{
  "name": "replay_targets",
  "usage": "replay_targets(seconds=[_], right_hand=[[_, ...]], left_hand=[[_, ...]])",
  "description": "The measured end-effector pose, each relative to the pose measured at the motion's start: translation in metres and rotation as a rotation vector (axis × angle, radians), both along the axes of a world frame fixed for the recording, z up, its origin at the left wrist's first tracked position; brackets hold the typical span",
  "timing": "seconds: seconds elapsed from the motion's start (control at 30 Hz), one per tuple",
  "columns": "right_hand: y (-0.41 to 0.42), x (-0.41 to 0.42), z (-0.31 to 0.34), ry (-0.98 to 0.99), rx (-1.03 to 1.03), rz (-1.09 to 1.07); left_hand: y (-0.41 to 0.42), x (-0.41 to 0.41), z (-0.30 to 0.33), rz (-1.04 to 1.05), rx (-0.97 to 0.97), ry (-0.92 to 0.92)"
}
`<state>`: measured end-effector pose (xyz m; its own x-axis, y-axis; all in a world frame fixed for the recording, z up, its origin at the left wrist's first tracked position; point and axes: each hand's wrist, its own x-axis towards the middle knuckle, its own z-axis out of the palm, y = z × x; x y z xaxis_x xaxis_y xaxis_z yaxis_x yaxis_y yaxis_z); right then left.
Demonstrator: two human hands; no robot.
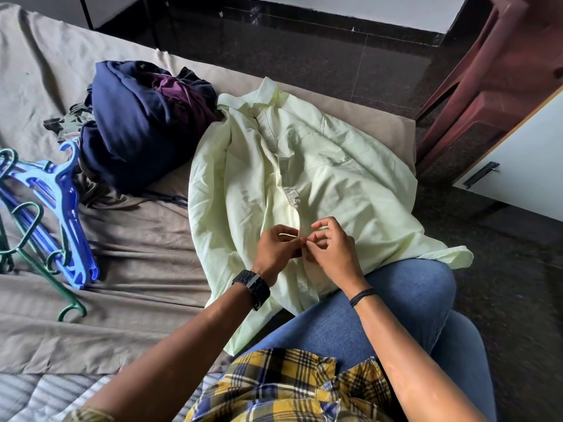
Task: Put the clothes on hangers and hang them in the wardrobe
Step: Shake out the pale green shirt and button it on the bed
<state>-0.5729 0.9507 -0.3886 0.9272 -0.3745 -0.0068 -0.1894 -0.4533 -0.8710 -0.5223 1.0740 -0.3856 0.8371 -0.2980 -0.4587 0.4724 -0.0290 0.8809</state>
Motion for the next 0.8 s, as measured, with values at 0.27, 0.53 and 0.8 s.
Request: replay_targets(seconds=[0.27, 0.53, 0.8], right_hand=[[-0.011, 0.005, 0.013, 0.17, 0.855, -0.157], [-0.006, -0.038, 0.018, 0.247, -0.22, 0.141], [0.001, -0.05, 0.021, 0.289, -0.435, 0.2]], left_hand=[[-0.002, 0.005, 0.006, -0.013, -0.223, 0.223], [0.02, -0.01, 0.001, -0.435, 0.329, -0.017], [0.004, -0.043, -0.002, -0.422, 0.583, -0.321]])
